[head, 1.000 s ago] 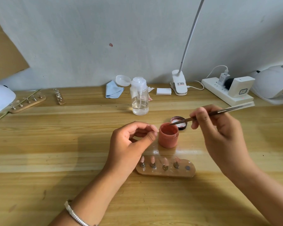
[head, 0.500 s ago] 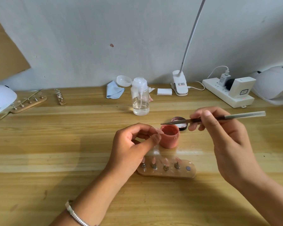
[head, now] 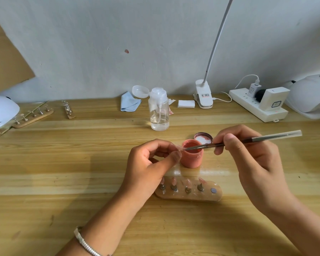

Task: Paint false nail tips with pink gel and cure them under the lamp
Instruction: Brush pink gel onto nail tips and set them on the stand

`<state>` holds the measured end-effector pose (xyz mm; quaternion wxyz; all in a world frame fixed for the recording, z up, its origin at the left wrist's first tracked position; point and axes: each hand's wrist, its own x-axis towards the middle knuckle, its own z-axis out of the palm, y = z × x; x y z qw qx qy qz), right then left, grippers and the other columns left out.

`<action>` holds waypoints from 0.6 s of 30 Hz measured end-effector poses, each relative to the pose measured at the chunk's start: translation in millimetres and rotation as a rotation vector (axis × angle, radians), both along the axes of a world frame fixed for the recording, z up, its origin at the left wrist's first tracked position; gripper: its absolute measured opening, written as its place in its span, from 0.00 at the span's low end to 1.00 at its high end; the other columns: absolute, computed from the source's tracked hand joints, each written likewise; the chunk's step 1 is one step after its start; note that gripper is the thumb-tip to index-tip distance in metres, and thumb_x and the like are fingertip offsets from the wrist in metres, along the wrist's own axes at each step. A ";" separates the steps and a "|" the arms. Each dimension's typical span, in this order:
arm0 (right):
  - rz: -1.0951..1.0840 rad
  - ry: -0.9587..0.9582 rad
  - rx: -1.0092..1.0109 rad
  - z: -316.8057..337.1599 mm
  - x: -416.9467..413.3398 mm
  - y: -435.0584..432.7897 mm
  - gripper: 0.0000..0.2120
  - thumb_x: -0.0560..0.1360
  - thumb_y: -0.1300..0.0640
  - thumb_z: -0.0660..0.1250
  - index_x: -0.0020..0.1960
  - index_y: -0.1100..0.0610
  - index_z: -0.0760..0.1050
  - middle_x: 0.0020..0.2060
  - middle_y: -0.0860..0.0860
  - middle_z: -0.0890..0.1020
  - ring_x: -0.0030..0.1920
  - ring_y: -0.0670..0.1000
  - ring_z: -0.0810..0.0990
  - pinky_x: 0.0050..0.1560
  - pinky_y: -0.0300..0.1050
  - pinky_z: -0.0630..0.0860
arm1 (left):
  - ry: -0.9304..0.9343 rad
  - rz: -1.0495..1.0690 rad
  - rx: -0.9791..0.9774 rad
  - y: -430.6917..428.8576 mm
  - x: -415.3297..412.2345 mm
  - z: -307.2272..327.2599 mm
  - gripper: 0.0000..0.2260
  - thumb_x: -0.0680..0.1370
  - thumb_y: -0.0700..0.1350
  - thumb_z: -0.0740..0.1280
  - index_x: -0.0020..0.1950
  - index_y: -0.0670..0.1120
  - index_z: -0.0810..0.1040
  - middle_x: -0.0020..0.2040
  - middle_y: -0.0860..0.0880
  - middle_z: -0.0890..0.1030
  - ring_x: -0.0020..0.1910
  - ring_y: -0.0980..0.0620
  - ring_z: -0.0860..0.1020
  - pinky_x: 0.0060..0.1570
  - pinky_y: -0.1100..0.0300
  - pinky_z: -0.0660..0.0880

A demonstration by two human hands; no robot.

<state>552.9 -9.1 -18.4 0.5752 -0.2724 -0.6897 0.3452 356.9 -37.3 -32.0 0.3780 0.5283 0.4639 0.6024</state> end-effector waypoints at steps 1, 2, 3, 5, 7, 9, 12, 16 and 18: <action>-0.017 0.005 0.000 -0.3 0.7 0.9 0.10 0.81 0.59 0.60 0.45 0.57 0.79 0.37 0.44 0.81 0.41 0.47 0.79 0.48 0.34 0.73 | -0.002 -0.004 0.001 -0.2 0.2 0.3 0.03 0.68 0.45 0.76 0.40 0.49 0.86 0.40 0.52 0.86 0.30 0.64 0.76 0.27 0.72 0.71; -0.021 0.009 0.003 -0.4 1.2 1.1 0.10 0.81 0.60 0.60 0.45 0.57 0.79 0.37 0.45 0.81 0.41 0.47 0.79 0.48 0.34 0.73 | -0.003 -0.004 0.001 -0.3 0.3 0.6 0.03 0.68 0.44 0.76 0.40 0.49 0.86 0.40 0.52 0.86 0.29 0.64 0.76 0.27 0.73 0.71; -0.015 0.011 0.007 0.0 1.1 0.6 0.10 0.81 0.59 0.60 0.46 0.57 0.79 0.37 0.45 0.82 0.41 0.47 0.79 0.49 0.35 0.73 | -0.003 0.000 -0.001 -0.2 0.5 0.7 0.02 0.68 0.44 0.76 0.40 0.49 0.85 0.39 0.52 0.86 0.29 0.64 0.76 0.27 0.73 0.70; 0.019 0.010 0.001 1.3 -0.6 -2.1 0.10 0.82 0.55 0.61 0.48 0.56 0.80 0.39 0.46 0.83 0.45 0.49 0.82 0.51 0.37 0.75 | -0.002 0.010 -0.005 0.0 0.9 1.2 0.02 0.68 0.43 0.76 0.39 0.49 0.85 0.38 0.53 0.85 0.30 0.64 0.76 0.26 0.73 0.70; 0.065 -0.010 -0.006 2.2 -3.1 -4.9 0.12 0.83 0.50 0.61 0.50 0.55 0.80 0.42 0.47 0.84 0.50 0.53 0.84 0.55 0.41 0.77 | -0.004 0.012 -0.006 -0.3 0.9 1.4 0.02 0.68 0.44 0.76 0.39 0.50 0.85 0.37 0.53 0.85 0.30 0.64 0.76 0.27 0.72 0.70; 0.062 -0.032 -0.002 2.1 -4.5 -5.4 0.11 0.83 0.50 0.62 0.50 0.54 0.80 0.42 0.46 0.84 0.50 0.52 0.84 0.54 0.40 0.76 | -0.005 0.014 -0.009 -0.5 0.5 1.3 0.03 0.68 0.43 0.76 0.39 0.50 0.85 0.36 0.54 0.84 0.30 0.64 0.76 0.26 0.72 0.70; -0.022 0.002 0.005 1.3 -1.7 -2.2 0.10 0.81 0.58 0.61 0.45 0.57 0.79 0.37 0.43 0.82 0.42 0.46 0.81 0.48 0.34 0.74 | 0.004 0.015 -0.004 -0.5 0.2 1.1 0.04 0.70 0.39 0.76 0.40 0.48 0.85 0.37 0.54 0.85 0.30 0.64 0.76 0.27 0.73 0.70; -0.042 0.020 0.016 0.3 0.9 -0.9 0.10 0.81 0.59 0.61 0.45 0.57 0.79 0.37 0.46 0.82 0.41 0.47 0.80 0.49 0.36 0.74 | -0.002 0.005 0.005 -1.9 0.9 2.8 0.03 0.68 0.43 0.76 0.40 0.48 0.85 0.38 0.53 0.85 0.30 0.64 0.77 0.27 0.73 0.70; 0.014 0.007 0.018 0.7 -1.1 -3.1 0.10 0.82 0.55 0.61 0.48 0.55 0.80 0.39 0.46 0.83 0.45 0.48 0.82 0.51 0.36 0.75 | -0.003 0.013 -0.002 -1.8 0.4 2.5 0.03 0.68 0.44 0.76 0.40 0.49 0.85 0.37 0.53 0.85 0.31 0.63 0.77 0.27 0.73 0.70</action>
